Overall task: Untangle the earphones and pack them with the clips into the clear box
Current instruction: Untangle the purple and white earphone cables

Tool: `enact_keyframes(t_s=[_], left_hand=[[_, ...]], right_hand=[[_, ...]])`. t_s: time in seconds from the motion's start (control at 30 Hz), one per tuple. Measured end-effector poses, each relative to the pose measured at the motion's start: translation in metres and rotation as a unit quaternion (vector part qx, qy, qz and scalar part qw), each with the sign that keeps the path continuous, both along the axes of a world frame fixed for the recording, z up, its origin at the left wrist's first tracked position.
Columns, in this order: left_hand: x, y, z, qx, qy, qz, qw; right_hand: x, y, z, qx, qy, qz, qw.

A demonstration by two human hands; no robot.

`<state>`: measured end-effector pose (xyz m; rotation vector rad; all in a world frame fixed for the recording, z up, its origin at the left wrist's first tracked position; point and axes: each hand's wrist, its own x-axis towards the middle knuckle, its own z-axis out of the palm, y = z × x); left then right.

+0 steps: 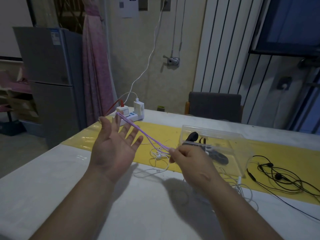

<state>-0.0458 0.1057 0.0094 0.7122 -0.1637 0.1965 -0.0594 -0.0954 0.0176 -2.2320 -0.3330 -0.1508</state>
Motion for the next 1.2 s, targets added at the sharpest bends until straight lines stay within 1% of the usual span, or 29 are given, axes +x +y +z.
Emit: enact_keyframes(t_s=[0.07, 0.17, 0.23, 0.27, 0.37, 0.43, 0.5, 0.6, 0.7, 0.83, 0.93, 1.0, 1.03, 1.1, 1.17, 1.2], left_hand=[[-0.002, -0.005, 0.002, -0.009, -0.012, -0.016, 1.000], [-0.002, -0.004, 0.003, -0.085, -0.009, -0.016, 0.996], [-0.001, 0.000, 0.003, -0.118, 0.025, 0.013, 0.993], [0.001, 0.000, 0.003, -0.110, 0.054, 0.026, 0.992], [0.005, -0.004, -0.001, -0.037, 0.112, 0.044, 0.992], [0.004, -0.009, -0.003, 0.016, 0.120, 0.047, 0.992], [-0.001, -0.014, -0.003, 0.078, 0.110, 0.013, 0.991], [-0.009, -0.024, -0.004, 0.185, 0.086, -0.066, 0.977], [-0.014, -0.032, -0.006, 0.269, 0.068, -0.098, 0.956], [-0.019, -0.033, -0.006, 0.306, 0.061, -0.142, 0.939], [-0.019, -0.034, -0.005, 0.293, 0.063, -0.172, 0.939], [-0.020, -0.037, -0.006, 0.282, 0.047, -0.178, 0.941], [-0.020, -0.038, -0.007, 0.276, 0.021, -0.176, 0.945], [-0.019, -0.041, -0.009, 0.250, -0.026, -0.170, 0.953], [-0.016, -0.042, -0.012, 0.239, -0.038, -0.145, 0.959], [-0.015, -0.045, -0.011, 0.250, -0.036, -0.118, 0.961]], right_hand=[[-0.003, 0.002, 0.001, -0.035, 0.006, 0.042, 0.999], [-0.007, 0.003, 0.001, -0.078, 0.033, 0.099, 0.992], [-0.006, 0.003, 0.002, -0.078, 0.037, 0.104, 0.991], [-0.006, 0.002, 0.002, -0.071, 0.032, 0.101, 0.992], [-0.003, 0.002, 0.001, -0.042, 0.017, 0.074, 0.996], [-0.002, 0.002, 0.001, 0.032, 0.024, 0.040, 0.998], [-0.002, 0.001, 0.003, 0.106, 0.019, 0.012, 0.994], [-0.003, 0.000, 0.004, 0.119, -0.009, -0.013, 0.993], [-0.001, -0.001, 0.000, 0.121, -0.002, -0.020, 0.992], [0.001, -0.001, -0.003, 0.138, 0.014, 0.011, 0.990], [0.001, 0.002, -0.003, 0.169, 0.001, 0.024, 0.985], [0.002, 0.003, -0.002, 0.232, 0.035, 0.019, 0.972], [0.003, 0.003, 0.000, 0.278, 0.061, 0.016, 0.958], [0.003, 0.000, 0.007, 0.380, 0.110, 0.022, 0.918], [0.002, -0.005, 0.010, 0.463, 0.156, 0.036, 0.872], [0.002, -0.007, 0.010, 0.491, 0.177, 0.044, 0.852]])
